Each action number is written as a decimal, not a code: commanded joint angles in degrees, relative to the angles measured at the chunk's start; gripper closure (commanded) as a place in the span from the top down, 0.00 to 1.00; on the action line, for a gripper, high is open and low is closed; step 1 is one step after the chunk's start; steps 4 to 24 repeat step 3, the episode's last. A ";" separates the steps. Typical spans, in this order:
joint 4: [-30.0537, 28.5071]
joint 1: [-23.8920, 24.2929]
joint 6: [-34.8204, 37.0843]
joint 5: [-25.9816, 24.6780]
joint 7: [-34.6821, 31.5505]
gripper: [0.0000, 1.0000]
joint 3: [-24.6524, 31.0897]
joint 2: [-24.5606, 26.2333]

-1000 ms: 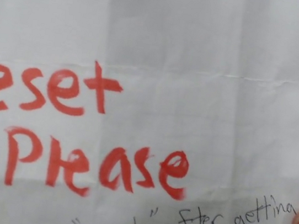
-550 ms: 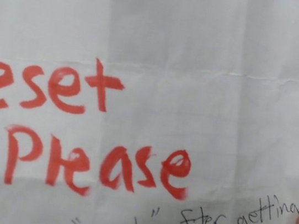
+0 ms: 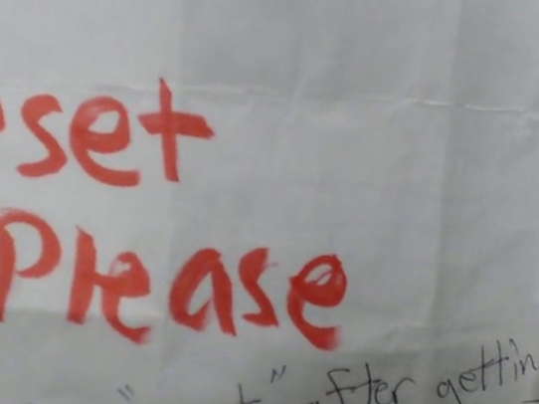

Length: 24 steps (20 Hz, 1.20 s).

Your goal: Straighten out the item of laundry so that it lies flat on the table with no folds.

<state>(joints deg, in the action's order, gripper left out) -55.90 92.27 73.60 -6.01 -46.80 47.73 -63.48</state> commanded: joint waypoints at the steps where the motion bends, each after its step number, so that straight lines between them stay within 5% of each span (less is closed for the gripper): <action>1: -2.33 -5.82 10.57 -0.52 11.96 0.00 2.65 3.54; 24: -0.24 -6.04 11.70 -1.24 14.42 0.00 3.13 4.60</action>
